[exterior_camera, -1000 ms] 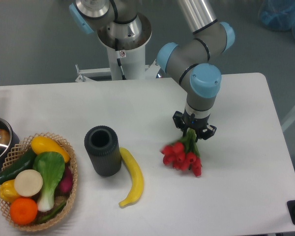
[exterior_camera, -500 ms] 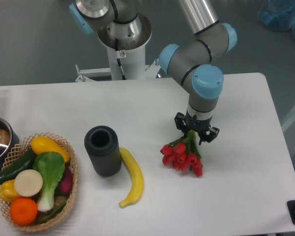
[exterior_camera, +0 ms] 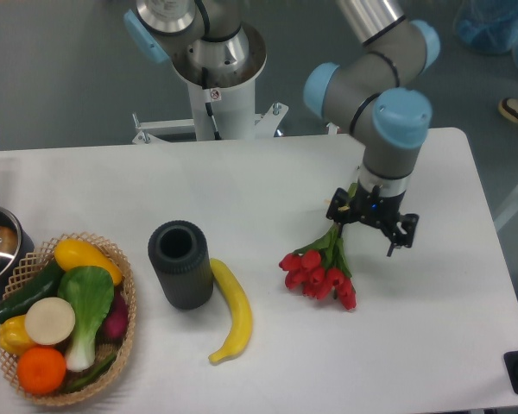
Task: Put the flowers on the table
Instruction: 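Lift the open gripper up and away from the tulips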
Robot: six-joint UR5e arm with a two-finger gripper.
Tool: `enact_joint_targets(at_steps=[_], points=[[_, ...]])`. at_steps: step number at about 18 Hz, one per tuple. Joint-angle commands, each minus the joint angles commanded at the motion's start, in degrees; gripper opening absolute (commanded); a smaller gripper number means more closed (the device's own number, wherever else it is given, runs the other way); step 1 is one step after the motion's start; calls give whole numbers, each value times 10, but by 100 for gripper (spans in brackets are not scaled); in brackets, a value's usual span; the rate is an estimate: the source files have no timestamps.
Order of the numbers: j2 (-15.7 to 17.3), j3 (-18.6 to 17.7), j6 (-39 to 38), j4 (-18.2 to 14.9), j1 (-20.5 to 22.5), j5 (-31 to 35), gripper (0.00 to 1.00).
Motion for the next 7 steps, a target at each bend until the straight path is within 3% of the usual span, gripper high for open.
enact_joint_targets(at_steps=[2, 7], points=[[1, -2, 55, -4, 20, -26, 100], [0, -17, 204, -8, 53, -20, 100]])
